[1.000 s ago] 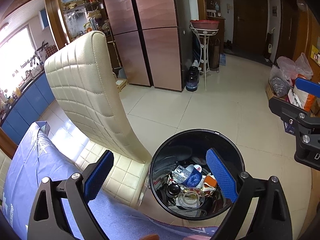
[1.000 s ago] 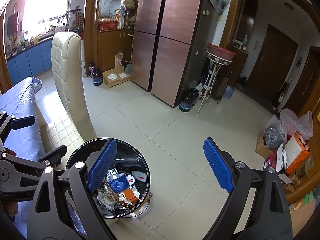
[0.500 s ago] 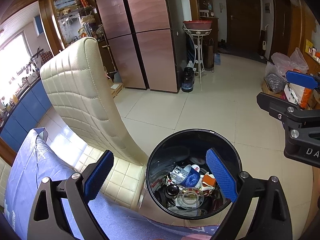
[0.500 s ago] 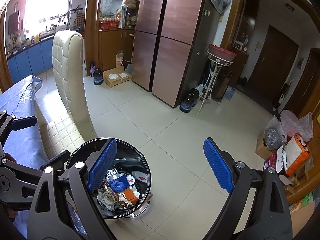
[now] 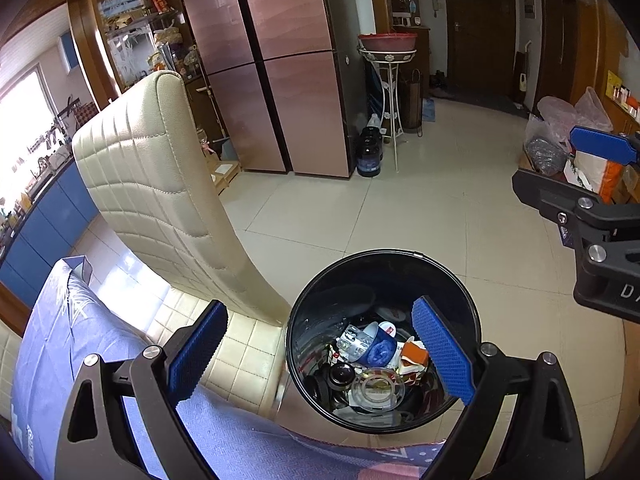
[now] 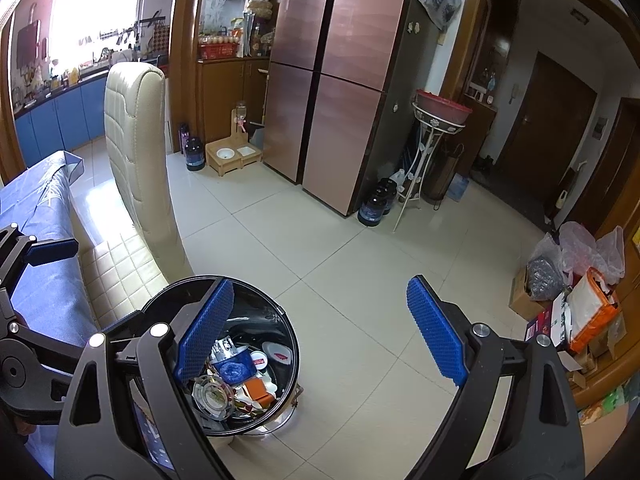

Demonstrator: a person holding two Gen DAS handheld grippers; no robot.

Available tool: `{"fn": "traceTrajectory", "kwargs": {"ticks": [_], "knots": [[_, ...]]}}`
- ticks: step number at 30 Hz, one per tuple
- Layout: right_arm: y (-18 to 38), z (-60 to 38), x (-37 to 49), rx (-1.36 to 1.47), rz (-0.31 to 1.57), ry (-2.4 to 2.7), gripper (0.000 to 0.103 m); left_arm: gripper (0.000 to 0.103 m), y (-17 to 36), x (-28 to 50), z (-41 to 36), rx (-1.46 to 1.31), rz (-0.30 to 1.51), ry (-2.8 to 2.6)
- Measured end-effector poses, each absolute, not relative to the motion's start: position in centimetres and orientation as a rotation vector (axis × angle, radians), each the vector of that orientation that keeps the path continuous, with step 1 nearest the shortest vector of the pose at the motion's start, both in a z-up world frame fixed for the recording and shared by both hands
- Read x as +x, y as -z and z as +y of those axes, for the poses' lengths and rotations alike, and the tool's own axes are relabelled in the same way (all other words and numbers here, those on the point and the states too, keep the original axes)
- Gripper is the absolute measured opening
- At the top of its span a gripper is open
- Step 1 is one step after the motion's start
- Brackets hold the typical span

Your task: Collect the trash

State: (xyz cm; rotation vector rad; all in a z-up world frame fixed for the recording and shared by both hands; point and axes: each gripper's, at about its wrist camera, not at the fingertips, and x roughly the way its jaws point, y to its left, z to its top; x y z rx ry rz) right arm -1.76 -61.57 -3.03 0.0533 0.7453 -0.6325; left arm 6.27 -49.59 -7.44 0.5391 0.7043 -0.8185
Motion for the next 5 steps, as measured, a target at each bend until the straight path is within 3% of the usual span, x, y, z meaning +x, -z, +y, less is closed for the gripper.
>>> {"fn": "traceTrajectory", "kwargs": {"ticks": [5], "knots": [[3.01, -61.57, -1.8, 0.05, 0.744, 0.634, 0.088, 0.091, 7.55, 6.56, -49.45, 0.537, 0.719, 0.814]]}}
